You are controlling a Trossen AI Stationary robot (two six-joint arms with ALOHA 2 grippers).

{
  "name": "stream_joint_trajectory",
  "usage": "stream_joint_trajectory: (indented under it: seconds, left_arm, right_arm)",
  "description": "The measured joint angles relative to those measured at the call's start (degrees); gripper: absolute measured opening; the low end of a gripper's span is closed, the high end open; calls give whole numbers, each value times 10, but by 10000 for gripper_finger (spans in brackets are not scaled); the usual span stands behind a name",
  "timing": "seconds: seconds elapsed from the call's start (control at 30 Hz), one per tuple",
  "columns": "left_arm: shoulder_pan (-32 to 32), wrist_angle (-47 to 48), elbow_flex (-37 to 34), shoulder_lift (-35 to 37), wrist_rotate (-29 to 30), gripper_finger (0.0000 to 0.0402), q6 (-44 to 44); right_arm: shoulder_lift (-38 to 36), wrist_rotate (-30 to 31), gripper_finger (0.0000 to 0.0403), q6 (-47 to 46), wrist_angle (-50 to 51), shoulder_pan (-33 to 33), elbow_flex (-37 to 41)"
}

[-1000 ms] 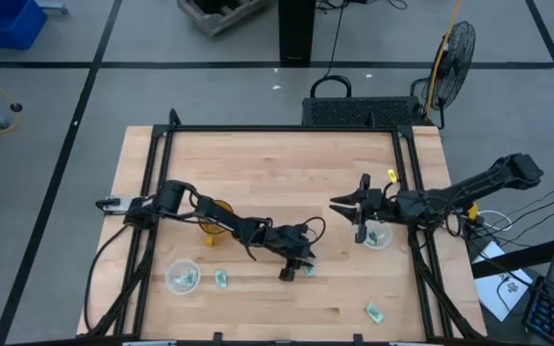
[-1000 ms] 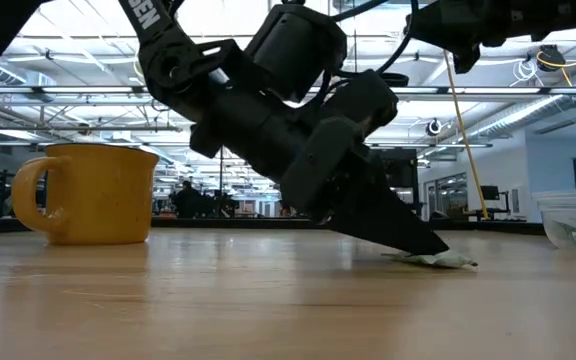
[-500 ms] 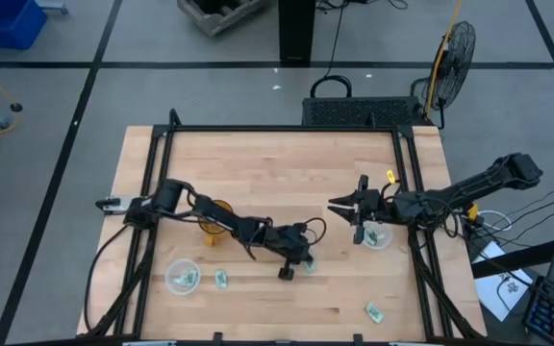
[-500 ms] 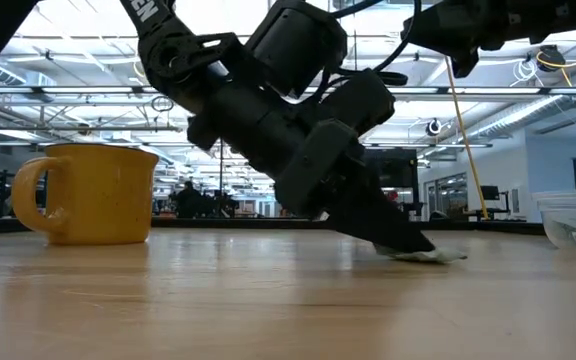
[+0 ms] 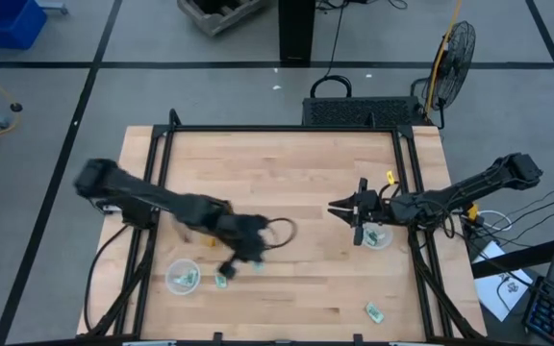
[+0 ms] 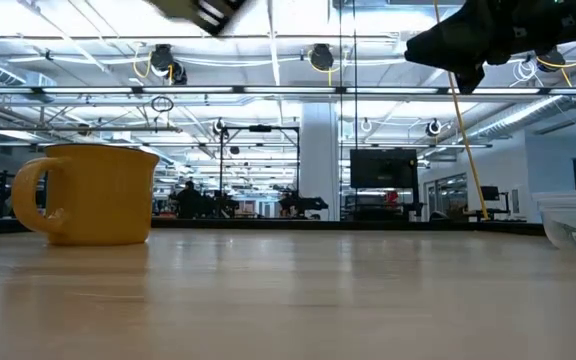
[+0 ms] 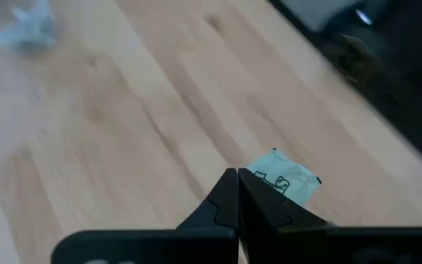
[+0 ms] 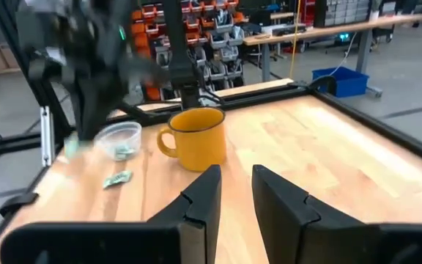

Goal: Pick and place Stevia / Truvia into bins
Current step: Put the stevia packet into the left transparent container

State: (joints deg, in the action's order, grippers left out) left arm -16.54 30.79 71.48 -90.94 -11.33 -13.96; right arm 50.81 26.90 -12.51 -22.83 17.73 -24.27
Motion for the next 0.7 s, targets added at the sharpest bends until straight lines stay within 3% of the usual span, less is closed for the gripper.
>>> stream_joint_trajectory:
  seconds: [0.1,0.23,0.43,0.57,0.7]
  left_arm:
    - [-39,101,0,77,20,3,59]
    - [-112,192,-1,163,123,3,184]
    - [-228,228,-88,227,240,3,358]
    - [-280,223,-187,237,265,3,475]
    - [-314,218,-254,239,248,3,587]
  right_arm:
    - [0,-1,71,-20,11,0,0]
    - [0,-1,71,-20,32,0,0]
    - [0,0,71,-21,30,0,0]
    - [0,0,71,-21,30,0,0]
    - [0,0,71,-20,24,0,0]
